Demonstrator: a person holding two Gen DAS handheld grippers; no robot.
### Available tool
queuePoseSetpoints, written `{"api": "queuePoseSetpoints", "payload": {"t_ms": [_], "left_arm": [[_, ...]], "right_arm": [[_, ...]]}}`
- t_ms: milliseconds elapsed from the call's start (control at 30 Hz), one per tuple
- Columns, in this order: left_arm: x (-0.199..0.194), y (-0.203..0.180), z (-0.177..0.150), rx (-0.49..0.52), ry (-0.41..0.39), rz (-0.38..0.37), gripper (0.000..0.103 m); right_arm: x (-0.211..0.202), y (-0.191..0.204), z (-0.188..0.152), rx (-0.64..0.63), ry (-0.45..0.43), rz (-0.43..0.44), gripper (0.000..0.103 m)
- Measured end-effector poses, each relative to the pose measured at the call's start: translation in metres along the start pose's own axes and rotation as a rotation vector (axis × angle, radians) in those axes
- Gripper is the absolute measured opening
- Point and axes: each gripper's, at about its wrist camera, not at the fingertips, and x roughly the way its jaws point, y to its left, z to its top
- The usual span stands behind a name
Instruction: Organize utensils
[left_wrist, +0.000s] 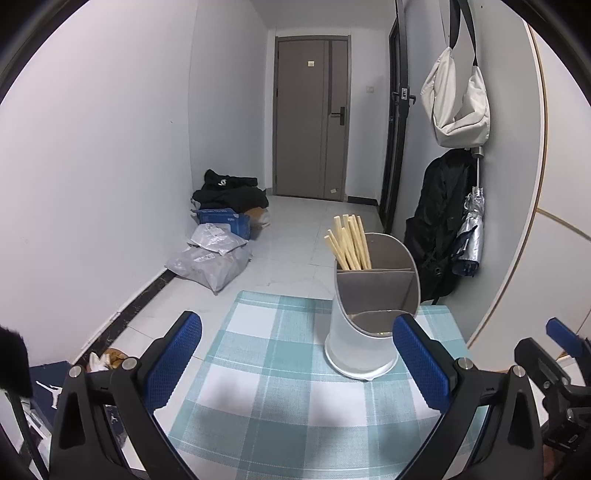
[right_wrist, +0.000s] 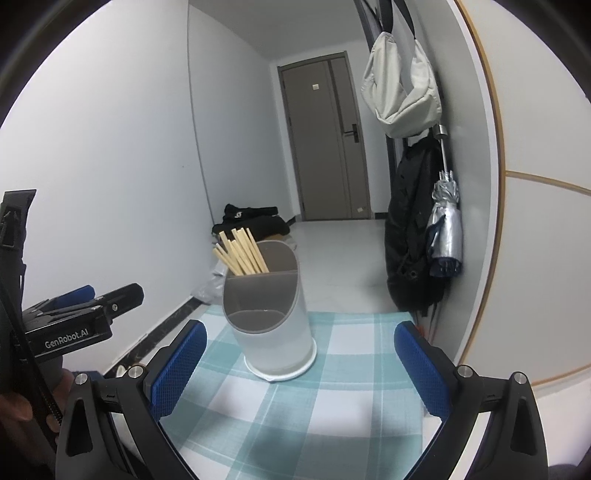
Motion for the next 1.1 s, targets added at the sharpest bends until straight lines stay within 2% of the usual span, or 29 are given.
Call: {"api": "queuePoseSetpoints", "payload": {"t_ms": [600, 1100], "left_arm": [[-0.0008, 0.0008, -0.0005, -0.006, -0.004, 0.007, 0.102], [-0.0005, -0.0021, -0.0026, 0.026, -0.007, 0.028, 0.102]], "right_arm": [[-0.0029, 0.0006, 0.0001, -0.001, -0.01, -0.014, 0.103], [-0.0037, 0.0011, -0.0003, -0.002, -0.009, -0.021, 0.103]]}}
